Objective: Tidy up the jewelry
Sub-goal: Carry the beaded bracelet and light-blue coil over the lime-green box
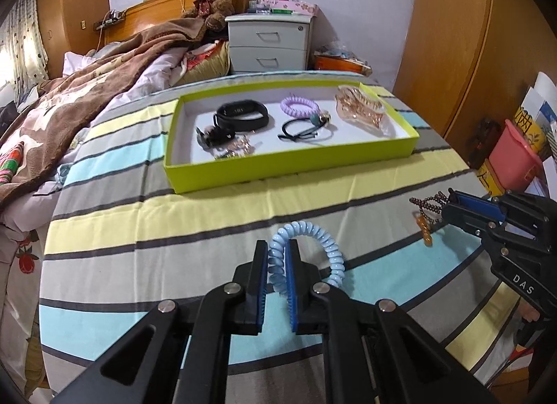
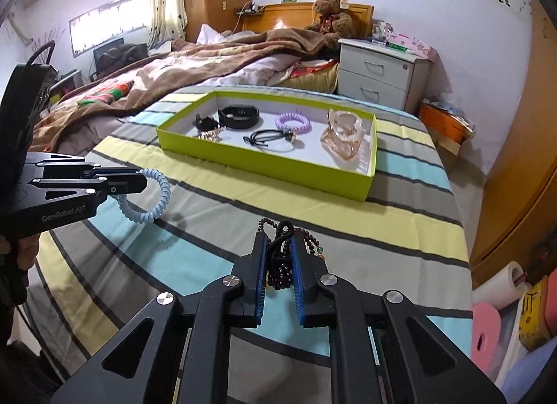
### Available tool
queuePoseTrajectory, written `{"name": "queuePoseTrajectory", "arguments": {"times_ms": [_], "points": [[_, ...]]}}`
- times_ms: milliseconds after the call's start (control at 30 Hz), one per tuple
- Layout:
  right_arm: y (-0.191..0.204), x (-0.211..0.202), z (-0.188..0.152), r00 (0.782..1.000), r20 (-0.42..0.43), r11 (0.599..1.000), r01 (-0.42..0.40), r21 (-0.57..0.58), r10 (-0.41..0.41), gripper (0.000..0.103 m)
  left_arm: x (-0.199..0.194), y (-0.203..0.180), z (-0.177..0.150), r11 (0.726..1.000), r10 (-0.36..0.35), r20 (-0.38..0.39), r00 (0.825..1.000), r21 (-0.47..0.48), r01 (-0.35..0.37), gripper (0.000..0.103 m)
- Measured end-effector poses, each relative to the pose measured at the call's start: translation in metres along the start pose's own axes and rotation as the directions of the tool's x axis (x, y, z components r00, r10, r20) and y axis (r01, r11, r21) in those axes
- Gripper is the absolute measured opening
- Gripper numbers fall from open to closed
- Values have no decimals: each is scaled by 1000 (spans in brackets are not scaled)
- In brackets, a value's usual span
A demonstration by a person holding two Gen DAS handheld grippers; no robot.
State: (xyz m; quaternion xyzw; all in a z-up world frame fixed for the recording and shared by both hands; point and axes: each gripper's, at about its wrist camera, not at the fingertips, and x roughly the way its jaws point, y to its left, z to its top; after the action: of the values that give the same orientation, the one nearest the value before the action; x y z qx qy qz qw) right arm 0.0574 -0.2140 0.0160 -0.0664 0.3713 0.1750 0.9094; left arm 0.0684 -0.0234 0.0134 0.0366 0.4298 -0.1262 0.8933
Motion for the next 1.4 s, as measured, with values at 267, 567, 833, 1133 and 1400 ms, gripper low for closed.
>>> {"name": "queuePoseTrajectory", "arguments": {"times_ms": [267,567,833,1133,1400], "points": [[2,-13,12,999,47,1000,-1,13,0,14,-11,9,11,1000,5,33,999,-22,-5,10],[-6,-21,37,995,104,999,1,40,-5,14,-17,13,32,999,1,66,998,-33,1,11],[-15,-15,58,992,127,998,0,69,-8,14,-15,20,57,999,1,88,996,-40,3,11],[-24,-1,78,991,137,996,-11,89,-1,14,-3,36,82,996,-12,101,995,-82,20,11],[-29,22,92,992,126,993,-27,114,13,14,13,44,101,994,-25,98,995,-103,36,11]]}}
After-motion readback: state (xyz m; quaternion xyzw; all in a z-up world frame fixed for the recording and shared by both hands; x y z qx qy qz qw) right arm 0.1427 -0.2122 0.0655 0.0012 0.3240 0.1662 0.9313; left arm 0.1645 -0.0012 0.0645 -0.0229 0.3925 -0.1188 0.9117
